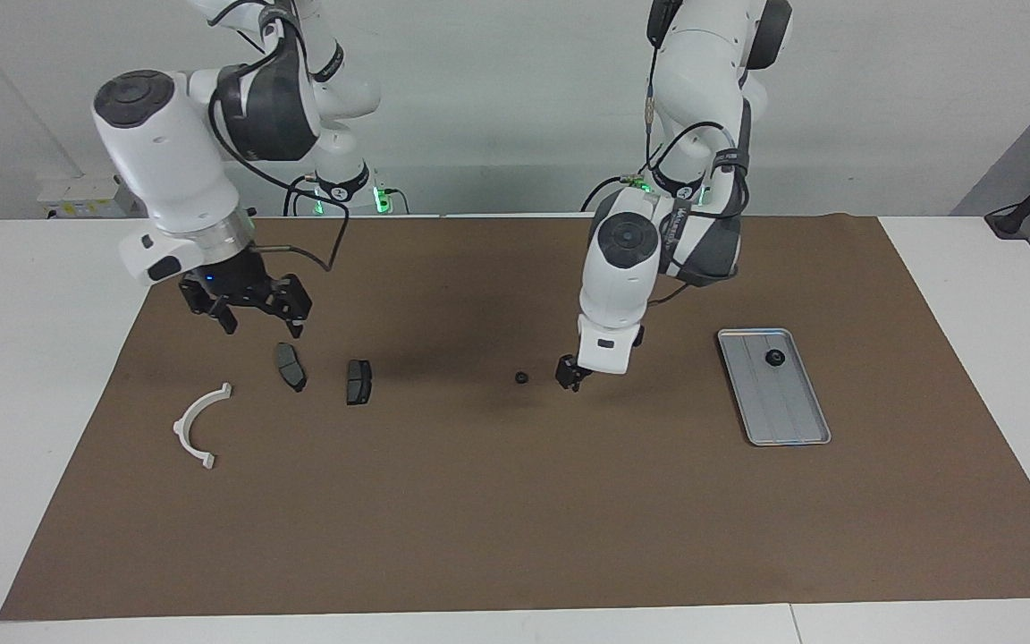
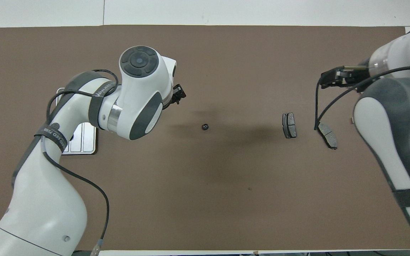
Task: Place bearing gear from tray to pile
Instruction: 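Reach the right gripper to the gear while the left gripper returns to tray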
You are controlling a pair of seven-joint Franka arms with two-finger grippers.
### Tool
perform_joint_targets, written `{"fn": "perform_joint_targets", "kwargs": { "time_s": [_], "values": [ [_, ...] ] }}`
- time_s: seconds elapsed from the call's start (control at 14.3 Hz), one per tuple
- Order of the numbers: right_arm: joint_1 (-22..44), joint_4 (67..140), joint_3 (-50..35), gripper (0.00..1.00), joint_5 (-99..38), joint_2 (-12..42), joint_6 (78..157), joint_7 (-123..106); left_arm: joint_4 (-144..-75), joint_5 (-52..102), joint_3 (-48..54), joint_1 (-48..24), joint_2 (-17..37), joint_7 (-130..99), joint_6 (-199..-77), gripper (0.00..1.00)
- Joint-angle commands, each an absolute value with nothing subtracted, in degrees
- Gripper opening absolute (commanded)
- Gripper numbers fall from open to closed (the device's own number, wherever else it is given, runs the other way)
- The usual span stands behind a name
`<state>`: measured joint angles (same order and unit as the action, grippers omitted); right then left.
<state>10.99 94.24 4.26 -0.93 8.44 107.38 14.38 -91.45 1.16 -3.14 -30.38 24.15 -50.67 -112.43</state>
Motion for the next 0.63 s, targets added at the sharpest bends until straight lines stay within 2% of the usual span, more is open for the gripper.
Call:
{"fn": "perform_joint_targets", "kwargs": {
  "time_s": [0.0,0.21,0.56],
  "values": [
    [19.22,87.38,4.22,1.00,1.14,16.59,108.36,26.32,-100.97,0.53,-2.64,-25.24,16.89,-40.46,-112.50,1.00],
    [23.36,83.42,4.22,1.00,1.14,22.66,111.44,33.47,-103.44,0.53,-2.64,-20.23,15.47,-30.88,-112.41,1.00],
    [31.45,83.50,4.22,0.99,1.14,26.88,117.33,44.80,-107.04,0.53,-2.64,-10.65,14.15,-9.80,-113.55,1.00]
  ]
}}
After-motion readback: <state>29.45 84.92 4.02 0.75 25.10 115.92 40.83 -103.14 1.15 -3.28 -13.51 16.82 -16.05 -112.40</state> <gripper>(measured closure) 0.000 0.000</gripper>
